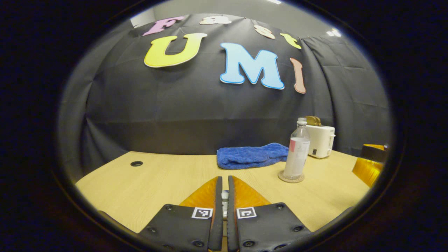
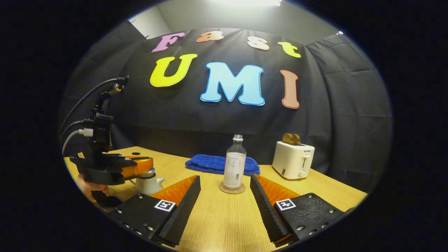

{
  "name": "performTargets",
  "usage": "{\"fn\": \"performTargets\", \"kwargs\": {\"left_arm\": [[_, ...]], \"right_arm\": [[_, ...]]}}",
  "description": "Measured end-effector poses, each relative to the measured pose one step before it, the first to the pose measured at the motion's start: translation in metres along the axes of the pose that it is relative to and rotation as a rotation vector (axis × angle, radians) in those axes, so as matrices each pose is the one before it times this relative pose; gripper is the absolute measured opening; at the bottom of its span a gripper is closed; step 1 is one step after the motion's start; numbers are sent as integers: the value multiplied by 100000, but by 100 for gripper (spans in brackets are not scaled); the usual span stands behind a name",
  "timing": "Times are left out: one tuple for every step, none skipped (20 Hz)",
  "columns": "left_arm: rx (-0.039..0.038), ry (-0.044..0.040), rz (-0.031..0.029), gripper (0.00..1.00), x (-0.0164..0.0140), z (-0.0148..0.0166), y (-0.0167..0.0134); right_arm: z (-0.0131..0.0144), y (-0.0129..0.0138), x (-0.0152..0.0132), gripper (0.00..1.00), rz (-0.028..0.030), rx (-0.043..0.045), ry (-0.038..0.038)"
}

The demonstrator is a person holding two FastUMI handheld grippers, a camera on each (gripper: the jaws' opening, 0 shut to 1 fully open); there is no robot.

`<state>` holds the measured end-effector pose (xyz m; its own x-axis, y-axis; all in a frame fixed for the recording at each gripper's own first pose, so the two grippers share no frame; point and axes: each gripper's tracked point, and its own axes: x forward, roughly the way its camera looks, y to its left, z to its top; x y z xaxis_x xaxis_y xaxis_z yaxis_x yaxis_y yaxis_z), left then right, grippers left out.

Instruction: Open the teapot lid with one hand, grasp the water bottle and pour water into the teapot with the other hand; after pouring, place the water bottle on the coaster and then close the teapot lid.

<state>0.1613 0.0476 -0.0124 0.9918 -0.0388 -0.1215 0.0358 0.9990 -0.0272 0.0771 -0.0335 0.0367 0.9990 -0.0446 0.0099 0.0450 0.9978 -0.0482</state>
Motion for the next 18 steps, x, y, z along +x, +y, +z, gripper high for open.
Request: {"fn": "performTargets", "kwargs": {"left_arm": [[553,438,181,12,-36,-235,-171],[82,1045,-14,12,324,-499,-36],[-119,769,136,12,-77,-264,-29],[-371,83,218,11,93,-20,27],[-377,-268,350,11,59,121,1],[-216,311,386,11,40,-195,-54],[65,303,-179,13,-124,-133,-39],[-257,260,-836,15,-75,-26,-321],[-114,458,141,18,-213,87,-82],[146,-220,228,23,-141,-20,121],[239,-447,15,26,-425,312,-94],[1052,-1072,341,31,-657,216,104],[1761,-1336,1318,32,-370,452,127],[1707,-1413,1043,33,-667,402,174],[1034,-633,989,35,-804,382,61],[121,-667,499,35,-903,153,-38],[-73,-815,-487,38,-797,232,-217],[-295,-901,548,38,-1001,234,-133]], "right_arm": [[-13,-37,-52,89,325,1457,258],[-10,-49,-29,89,133,912,258],[35,-167,15,89,-258,576,-130],[-15,-50,-26,89,-31,438,9],[64,-25,23,89,-229,301,-257],[-78,-24,13,89,-98,-120,16],[-48,-11,35,89,-205,-575,-107],[-78,-53,8,89,-452,-679,175],[-192,123,67,89,141,-567,216],[-170,253,90,89,343,-371,454],[-169,125,52,89,276,-543,271],[-18,106,31,89,-50,-896,24],[-68,38,-37,89,-413,-914,-134],[-127,73,-111,89,-309,-663,-122],[-3,293,-59,89,362,-516,-366],[-1,309,-294,89,493,-687,-266],[-180,79,-325,89,190,-745,-65],[-208,125,-362,89,169,-552,140]]}}
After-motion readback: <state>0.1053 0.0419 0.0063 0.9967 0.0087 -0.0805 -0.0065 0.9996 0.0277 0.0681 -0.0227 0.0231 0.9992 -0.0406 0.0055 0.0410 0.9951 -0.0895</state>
